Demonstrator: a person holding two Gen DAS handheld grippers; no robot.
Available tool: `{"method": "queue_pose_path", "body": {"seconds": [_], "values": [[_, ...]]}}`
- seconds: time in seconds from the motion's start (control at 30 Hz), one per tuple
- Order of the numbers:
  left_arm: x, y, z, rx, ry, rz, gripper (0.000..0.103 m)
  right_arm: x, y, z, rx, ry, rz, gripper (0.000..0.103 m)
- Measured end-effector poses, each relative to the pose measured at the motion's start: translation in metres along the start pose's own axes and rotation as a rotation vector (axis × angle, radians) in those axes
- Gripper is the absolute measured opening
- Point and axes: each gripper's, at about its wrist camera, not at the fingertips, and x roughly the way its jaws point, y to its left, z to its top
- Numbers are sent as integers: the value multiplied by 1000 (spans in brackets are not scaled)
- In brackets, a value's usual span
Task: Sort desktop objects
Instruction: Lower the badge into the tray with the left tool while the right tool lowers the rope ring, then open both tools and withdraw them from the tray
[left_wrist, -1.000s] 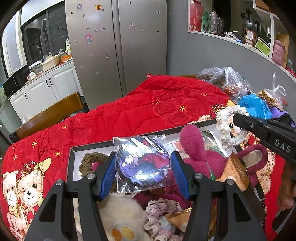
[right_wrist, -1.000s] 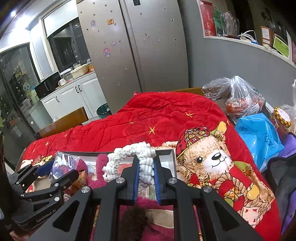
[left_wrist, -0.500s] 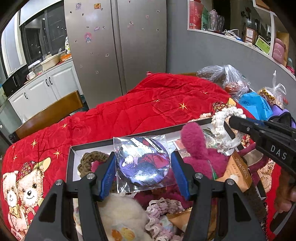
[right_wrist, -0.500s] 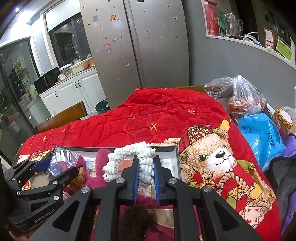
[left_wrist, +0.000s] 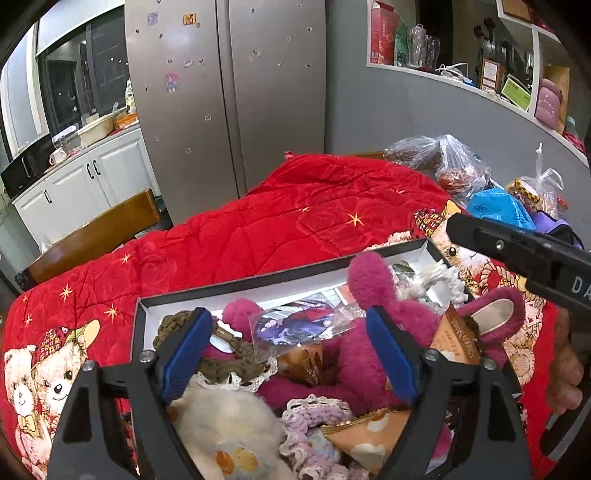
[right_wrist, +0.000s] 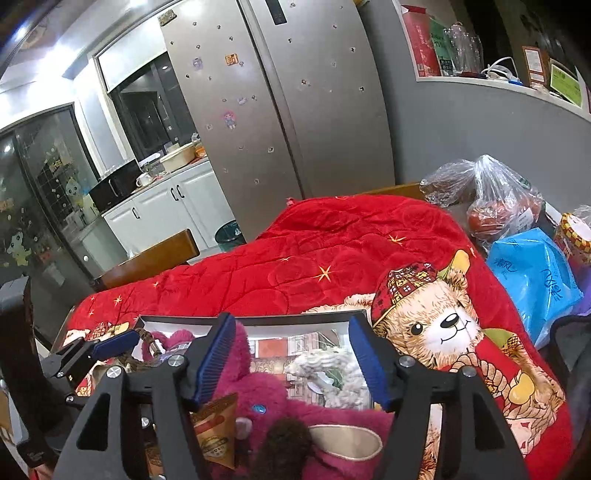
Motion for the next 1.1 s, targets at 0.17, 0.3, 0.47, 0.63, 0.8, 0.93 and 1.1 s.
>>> {"method": "queue_pose_path", "body": {"seconds": [0.17,0.3,0.47,0.63,0.8,0.93,1.1], "values": [[-3,6,2,-31,-11,2,89,1,3,-1,-17,3,4,66],[-6,12,3,-52,-19,16,89,-2,16,-4,-99,-27,-66,66],[-16,16,5,-61,-45,20,89,-6,25,-3,-126,-30,-87,66],[-23,16,7,-66,-54,35,99,-11,34,-2,-151,-16,-100,74],[-28,18,8,-67,-59,78,99,-21,40,0,-167,-35,-89,80],[-39,20,10,-80,-69,68,99,-30,44,2,-177,-52,-114,80],[-68,19,14,-84,-118,29,99,-49,48,8,-182,-88,-91,83]]}}
